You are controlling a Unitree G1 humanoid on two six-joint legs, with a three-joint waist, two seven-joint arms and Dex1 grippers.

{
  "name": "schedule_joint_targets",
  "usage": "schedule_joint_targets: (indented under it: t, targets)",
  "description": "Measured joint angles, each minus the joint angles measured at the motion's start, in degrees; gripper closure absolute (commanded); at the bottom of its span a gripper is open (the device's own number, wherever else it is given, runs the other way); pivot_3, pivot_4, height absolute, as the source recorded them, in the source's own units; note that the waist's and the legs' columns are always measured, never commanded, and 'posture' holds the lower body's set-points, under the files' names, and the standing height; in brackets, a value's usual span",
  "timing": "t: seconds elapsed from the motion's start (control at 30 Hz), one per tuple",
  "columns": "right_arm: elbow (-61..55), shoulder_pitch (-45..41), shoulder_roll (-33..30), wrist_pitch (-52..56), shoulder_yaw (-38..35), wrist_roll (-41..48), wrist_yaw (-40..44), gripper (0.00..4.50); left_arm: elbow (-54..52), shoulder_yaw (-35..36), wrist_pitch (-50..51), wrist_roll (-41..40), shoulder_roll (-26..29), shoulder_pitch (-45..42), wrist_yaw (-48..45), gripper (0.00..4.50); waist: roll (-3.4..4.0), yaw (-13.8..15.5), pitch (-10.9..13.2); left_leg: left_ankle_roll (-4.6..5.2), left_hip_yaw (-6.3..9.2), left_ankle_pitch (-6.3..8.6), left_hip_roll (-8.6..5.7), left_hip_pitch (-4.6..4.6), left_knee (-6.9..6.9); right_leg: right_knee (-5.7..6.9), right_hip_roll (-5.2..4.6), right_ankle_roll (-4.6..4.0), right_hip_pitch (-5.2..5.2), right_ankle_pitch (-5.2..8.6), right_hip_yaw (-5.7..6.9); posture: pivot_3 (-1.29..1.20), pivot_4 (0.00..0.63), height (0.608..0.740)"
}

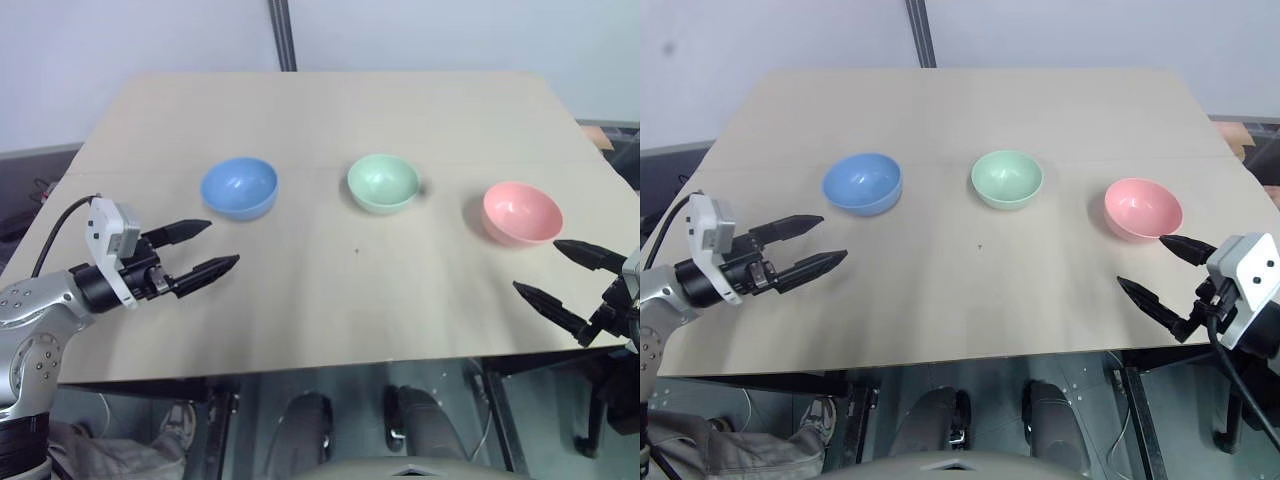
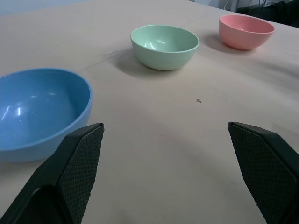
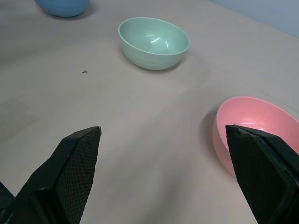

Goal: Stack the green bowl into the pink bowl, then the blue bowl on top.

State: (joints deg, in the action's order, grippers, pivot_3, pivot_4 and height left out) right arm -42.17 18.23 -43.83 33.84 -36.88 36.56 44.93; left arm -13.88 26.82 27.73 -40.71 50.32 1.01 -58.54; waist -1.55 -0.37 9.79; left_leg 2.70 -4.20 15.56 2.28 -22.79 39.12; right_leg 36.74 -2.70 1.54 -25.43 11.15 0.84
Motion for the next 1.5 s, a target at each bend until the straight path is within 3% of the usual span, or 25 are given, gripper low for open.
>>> schedule_joint_targets:
  t: [1.03,1.2,1.5]
  targets:
    - [0.92,-4.10,0.07,-0.27,5.32,-0.61,-5.78,0.02,-1.51,-1.63,0.56,-1.22,-3.01,-2.84,1.54,0.00,0.00,0.14,0.00,0.00,0.00,0.00,-0.02,0.00,0.00,0.00,0.01,0.00,0.01,0.00,-0.01,0.00,0.150,0.740]
    - [5.46,-10.70,0.46,-0.85,10.42,-6.57,-10.90,0.02,-3.45,-2.79,0.48,-1.21,-4.42,-3.41,2.89,0.00,-0.03,0.00,-0.02,0.01,-0.01,0.00,-0.05,0.01,0.02,0.01,0.01,0.00,0.01,-0.01,-0.02,0.00,0.150,0.740]
    - [25.93,-31.10,0.42,-1.64,30.54,-20.76,-13.90,0.02,-7.45,-12.16,-1.91,-3.33,-7.00,-8.78,-5.47,0.00,-0.01,-0.21,-0.01,0.02,-0.03,-0.01,-0.16,-0.02,0.02,0.02,0.08,-0.16,0.00,-0.11,-0.06,0.00,0.150,0.740]
